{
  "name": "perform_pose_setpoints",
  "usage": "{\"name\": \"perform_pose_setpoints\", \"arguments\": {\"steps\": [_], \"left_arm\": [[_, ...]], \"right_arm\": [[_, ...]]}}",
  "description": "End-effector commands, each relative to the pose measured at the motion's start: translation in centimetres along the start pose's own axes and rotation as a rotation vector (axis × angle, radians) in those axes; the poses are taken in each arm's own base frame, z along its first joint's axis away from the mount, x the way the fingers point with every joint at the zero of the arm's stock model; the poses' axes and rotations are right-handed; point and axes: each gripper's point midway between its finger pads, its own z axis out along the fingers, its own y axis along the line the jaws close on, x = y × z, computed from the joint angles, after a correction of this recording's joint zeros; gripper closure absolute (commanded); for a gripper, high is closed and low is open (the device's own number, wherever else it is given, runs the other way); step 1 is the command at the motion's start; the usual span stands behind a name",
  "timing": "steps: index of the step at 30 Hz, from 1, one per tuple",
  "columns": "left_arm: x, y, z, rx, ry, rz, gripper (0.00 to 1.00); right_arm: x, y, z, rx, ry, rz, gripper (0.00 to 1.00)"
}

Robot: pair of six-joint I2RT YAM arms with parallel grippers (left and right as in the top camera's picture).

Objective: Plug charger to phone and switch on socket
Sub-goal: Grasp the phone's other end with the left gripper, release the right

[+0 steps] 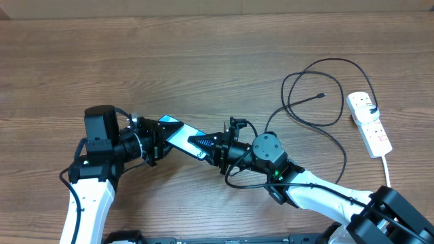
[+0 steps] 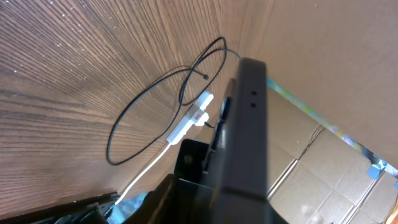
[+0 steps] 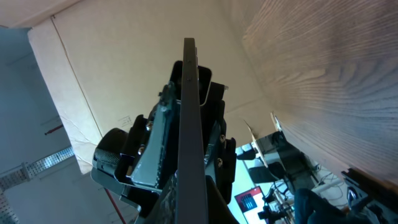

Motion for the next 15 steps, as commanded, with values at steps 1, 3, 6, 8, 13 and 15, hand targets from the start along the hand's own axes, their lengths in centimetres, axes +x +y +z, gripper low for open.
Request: {"name": "perform_pose_setpoints", "arguments": {"steps": [1,3,6,8,13,15], "left_arm": [[-0.02,0.34,0.23,-0.010,0.001,-0.003,0.80],[-0.03,0.34,0.23,-0.010,0.000,-0.003,0.85],[-0.03,0.34,0.23,-0.010,0.000,-0.003,0.95],[-0.04,0.34,0.23,-0.010,0.000,-0.003,0.95],[-0.19,0.36,0.23,-0.011,-0.009,-0.002,0.96],[-0.36,0.40,0.22,-0.013,-0.019,-0.002,0.96]], "right_arm": [[1.34,1.54,0.32,-0.038,0.036,-0.045,0.96],[1.30,1.56,0.32,-0.039,0.033,-0.045,0.96],[1.24,1.59,0.33,-0.041,0.030,-0.044,0.96],[1.18,1.60,0.33,-0.042,0.027,-0.044,0.96],[1.18,1.59,0.33,-0.041,0.026,-0.044,0.94],[1.17,1.57,0.33,-0.040,0.026,-0.044,0.80]]}}
